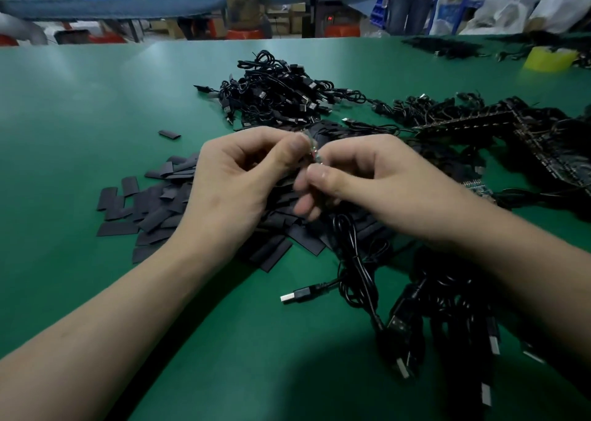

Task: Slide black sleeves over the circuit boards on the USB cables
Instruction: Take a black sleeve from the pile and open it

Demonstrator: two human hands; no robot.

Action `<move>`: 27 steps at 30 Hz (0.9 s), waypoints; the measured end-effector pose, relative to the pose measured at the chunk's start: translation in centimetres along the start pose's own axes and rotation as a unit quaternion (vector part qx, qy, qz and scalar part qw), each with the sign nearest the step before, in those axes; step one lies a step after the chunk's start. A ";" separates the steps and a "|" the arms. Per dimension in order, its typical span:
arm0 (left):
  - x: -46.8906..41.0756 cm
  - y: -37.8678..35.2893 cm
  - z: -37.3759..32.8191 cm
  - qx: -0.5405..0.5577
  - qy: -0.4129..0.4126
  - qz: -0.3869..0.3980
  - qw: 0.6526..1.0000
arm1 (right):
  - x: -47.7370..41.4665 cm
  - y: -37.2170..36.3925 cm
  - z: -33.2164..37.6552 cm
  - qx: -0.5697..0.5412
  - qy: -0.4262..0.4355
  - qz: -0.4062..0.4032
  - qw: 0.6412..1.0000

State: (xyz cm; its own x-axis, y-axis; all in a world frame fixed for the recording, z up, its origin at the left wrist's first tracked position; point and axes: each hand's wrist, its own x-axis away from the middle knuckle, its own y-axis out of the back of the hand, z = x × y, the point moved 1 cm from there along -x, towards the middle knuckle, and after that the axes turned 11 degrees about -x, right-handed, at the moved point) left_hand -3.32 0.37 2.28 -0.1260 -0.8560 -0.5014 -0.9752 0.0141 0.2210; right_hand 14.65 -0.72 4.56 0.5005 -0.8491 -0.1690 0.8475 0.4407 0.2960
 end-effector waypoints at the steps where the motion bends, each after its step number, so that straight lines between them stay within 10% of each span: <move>1: -0.1 0.2 0.1 -0.036 -0.013 0.006 0.999 | 0.2 0.0 -0.1 -0.060 -0.011 -0.003 0.998; 8: -0.1 0.9 1.5 -0.390 -0.176 0.240 0.871 | 0.7 3.7 0.4 -0.403 -0.087 -0.054 0.909; 13: -0.2 0.7 1.3 -0.414 -0.223 0.253 0.846 | 1.3 5.7 1.1 -0.323 -0.138 -0.003 0.936; 18: -0.1 0.6 1.3 -0.332 -0.163 0.153 0.916 | 1.1 3.3 0.1 -0.053 -0.105 -0.050 0.992; 27: 0.1 -0.2 1.3 -0.086 0.014 0.085 0.993 | 1.0 2.6 -0.8 -0.035 -0.096 -0.042 0.994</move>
State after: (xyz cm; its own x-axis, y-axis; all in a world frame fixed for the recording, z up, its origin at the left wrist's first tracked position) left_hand -3.38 1.01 1.10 -0.2780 -0.8633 -0.4212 -0.8942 0.0725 0.4417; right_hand 17.50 -0.16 4.46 0.3903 -0.9207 -0.0054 0.8985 0.3796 0.2204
